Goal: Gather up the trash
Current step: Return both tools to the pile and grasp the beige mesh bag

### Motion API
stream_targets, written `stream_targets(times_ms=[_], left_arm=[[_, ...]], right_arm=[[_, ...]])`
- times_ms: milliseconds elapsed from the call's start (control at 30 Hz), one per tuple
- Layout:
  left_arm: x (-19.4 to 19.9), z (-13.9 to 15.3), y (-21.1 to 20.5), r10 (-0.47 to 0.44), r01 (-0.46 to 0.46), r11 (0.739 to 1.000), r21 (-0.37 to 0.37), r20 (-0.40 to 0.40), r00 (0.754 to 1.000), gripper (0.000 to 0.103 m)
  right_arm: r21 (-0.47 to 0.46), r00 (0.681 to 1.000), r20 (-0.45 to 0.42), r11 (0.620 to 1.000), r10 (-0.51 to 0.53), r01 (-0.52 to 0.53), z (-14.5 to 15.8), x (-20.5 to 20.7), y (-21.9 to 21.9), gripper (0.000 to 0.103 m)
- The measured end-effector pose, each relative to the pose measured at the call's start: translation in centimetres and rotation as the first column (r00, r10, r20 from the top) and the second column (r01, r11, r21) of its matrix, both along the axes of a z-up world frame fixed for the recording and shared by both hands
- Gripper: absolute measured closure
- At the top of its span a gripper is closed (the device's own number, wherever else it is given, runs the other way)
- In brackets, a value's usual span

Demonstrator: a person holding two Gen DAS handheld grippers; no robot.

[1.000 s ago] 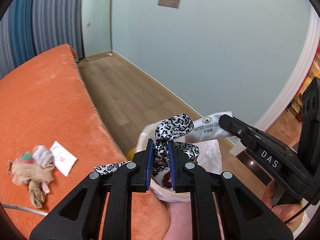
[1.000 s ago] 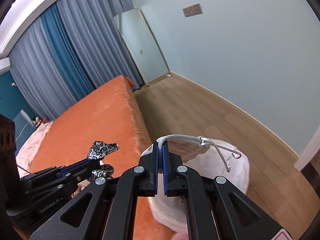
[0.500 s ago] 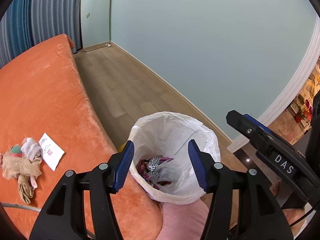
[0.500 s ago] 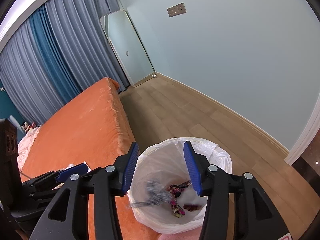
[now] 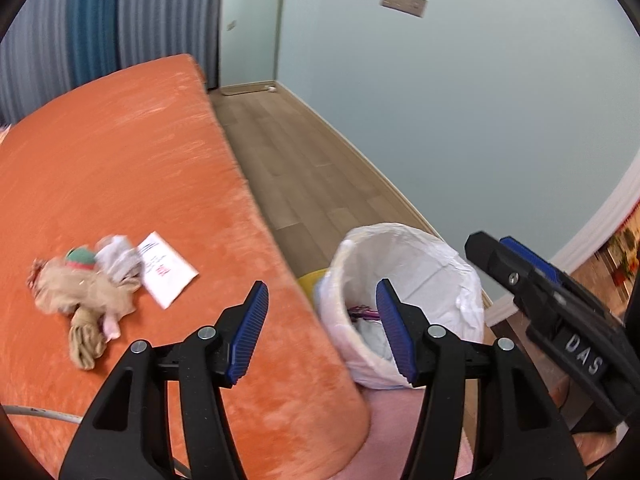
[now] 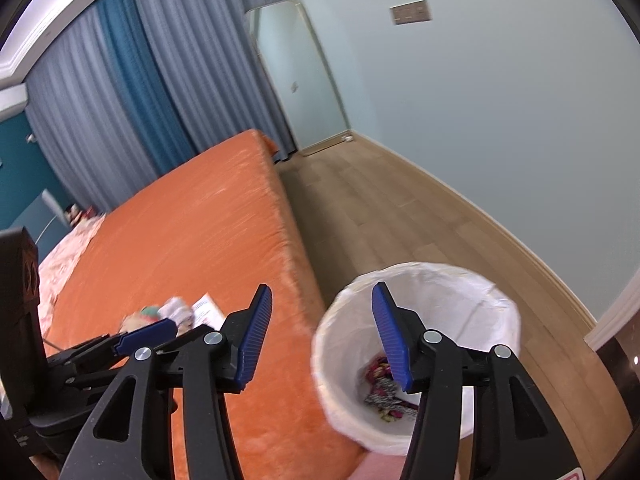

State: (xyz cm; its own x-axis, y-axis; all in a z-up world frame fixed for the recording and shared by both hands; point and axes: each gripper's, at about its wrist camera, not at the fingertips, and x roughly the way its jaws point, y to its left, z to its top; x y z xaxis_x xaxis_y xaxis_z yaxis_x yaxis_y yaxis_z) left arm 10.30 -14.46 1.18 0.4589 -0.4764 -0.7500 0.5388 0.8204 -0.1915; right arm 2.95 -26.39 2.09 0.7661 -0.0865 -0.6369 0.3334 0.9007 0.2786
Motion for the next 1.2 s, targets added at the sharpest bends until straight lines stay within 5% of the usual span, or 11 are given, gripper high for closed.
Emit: stream_targets(times_ms=[433, 633, 1200], left_arm=[[2.2, -1.0, 11.8, 0.243, -0.243, 0.970, 0.006, -0.020, 0.970, 0.046], [3.0, -2.7, 16.9, 0.342, -0.341, 0.939, 0.046, -0.023, 0.939, 0.044], [7.6, -10.2, 26.6, 0.513, -0.506, 0.858, 0.087, -0.190, 0.837, 0.044]], right_arm=[[-0.009, 0.979, -0.055, 0.980, 0.197, -0.197, -0.6, 4.0, 9.3, 0.046], [-0.007, 0.958, -0.080, 0.961, 0.275, -0.277, -1.3, 6.2, 13.5, 0.044], [0.021, 0.875, -0.209, 0.897, 0.436, -0.442, -7.2, 15.7, 23.3, 0.042]])
